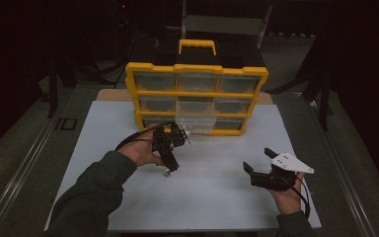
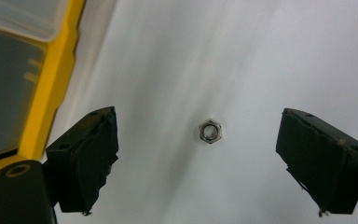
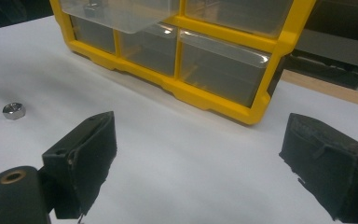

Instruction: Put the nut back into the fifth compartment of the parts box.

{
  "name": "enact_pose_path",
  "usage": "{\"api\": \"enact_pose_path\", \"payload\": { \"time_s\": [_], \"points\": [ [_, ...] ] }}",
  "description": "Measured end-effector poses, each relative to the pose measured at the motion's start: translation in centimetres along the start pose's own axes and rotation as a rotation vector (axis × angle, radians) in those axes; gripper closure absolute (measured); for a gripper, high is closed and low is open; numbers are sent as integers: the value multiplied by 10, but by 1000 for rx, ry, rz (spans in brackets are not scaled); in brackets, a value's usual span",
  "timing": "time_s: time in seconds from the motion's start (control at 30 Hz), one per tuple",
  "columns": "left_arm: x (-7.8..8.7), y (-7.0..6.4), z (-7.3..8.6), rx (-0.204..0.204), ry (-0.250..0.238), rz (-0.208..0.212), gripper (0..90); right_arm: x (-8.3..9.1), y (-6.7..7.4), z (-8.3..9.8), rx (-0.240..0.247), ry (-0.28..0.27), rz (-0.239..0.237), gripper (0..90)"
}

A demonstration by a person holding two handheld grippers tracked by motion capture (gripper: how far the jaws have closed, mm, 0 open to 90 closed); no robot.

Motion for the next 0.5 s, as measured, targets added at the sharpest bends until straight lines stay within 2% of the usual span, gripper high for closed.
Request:
{"api": "enact_pose_path", "payload": {
  "time_s": [0.1, 0.5],
  "points": [
    [-7, -1, 2, -4, 14, -12, 140, 0, 0, 0, 1, -1, 0, 103],
    [-34, -7, 11, 21, 22, 23, 155, 0, 0, 0, 0, 1, 0, 103]
  ]
}}
Point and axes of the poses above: each handheld gripper's, and its own axes: x roughly backward along the jaws, z roughly out of its underside, y roughly to its left, the point moved 5 cm from there along -x, roughly forward along the jaws, and after that the axes turned 4 degrees about y, right-handed, at the moved point
